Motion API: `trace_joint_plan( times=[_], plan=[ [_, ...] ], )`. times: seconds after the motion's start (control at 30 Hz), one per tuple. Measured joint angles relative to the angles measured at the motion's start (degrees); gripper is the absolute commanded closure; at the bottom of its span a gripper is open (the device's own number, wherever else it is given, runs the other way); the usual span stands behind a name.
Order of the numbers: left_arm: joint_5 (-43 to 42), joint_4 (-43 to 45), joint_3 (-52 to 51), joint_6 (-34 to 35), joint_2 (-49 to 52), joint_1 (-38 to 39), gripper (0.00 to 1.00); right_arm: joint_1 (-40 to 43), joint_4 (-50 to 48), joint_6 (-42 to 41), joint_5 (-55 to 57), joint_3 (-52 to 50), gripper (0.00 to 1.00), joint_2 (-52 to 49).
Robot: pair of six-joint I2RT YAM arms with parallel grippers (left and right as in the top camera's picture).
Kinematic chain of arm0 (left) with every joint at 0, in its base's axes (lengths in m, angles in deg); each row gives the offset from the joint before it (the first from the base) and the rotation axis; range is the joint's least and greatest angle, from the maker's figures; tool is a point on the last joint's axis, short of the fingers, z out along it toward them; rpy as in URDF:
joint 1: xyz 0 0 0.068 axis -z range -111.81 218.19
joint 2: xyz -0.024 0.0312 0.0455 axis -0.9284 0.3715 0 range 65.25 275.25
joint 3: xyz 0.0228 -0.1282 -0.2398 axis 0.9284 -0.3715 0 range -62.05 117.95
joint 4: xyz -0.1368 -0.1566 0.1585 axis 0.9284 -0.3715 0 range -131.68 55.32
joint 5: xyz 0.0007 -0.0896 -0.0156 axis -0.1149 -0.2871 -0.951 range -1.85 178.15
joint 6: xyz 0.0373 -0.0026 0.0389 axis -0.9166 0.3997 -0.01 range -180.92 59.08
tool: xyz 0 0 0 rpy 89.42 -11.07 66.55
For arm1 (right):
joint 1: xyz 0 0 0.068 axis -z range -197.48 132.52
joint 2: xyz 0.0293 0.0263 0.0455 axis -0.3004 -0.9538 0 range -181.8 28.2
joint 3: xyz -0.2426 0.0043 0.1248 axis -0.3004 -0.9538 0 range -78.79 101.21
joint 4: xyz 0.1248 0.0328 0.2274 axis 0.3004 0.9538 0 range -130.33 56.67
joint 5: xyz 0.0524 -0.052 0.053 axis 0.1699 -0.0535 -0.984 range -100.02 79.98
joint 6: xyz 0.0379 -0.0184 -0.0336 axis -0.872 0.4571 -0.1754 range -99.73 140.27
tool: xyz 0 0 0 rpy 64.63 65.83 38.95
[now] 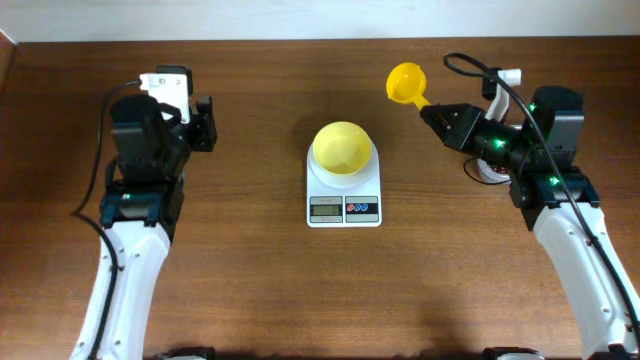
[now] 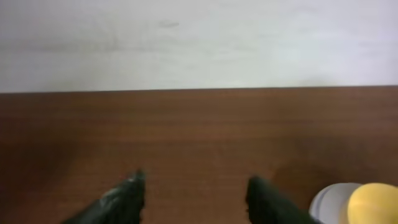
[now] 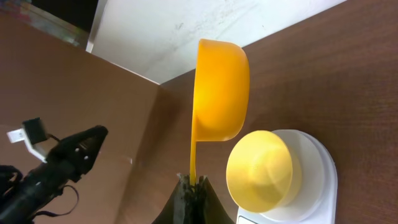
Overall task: Scoop item into bowl and weigh 50g on scale
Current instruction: 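Retract the left gripper to the left side of the scale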
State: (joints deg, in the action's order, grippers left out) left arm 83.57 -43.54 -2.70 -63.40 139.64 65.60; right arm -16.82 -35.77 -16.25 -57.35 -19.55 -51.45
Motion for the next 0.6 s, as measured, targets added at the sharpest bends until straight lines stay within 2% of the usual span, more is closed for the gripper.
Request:
trace_joint_plan(
  times=[0.07,0.13,0.3,0.47,0.6],
  plan=[
    [0.00,-0.22,0.00,0.22,-1.05,-0.02,0.19,0.00,0.15,0.66,-0.17,0.00,0.96,0.00],
    [0.02,-0.26,0.00,-0.04,-1.33,-0.02,0.02,0.00,0.92,1.33,-0.17,0.02,0.96,0.00],
    [0.02,-0.37,0.00,0.13,-1.33,-0.02,0.01,0.00,5.40,3.78,1.60,0.02,0.96,0.00],
    [0.00,-1.05,0.00,0.13,-1.33,-0.02,0.01,0.00,5.31,4.17,3.15,0.02,0.96,0.00],
    [0.02,-6.12,0.00,0.13,-1.33,-0.02,0.01,0.00,5.29,4.59,4.00,0.02,0.96,0.00]
  ],
)
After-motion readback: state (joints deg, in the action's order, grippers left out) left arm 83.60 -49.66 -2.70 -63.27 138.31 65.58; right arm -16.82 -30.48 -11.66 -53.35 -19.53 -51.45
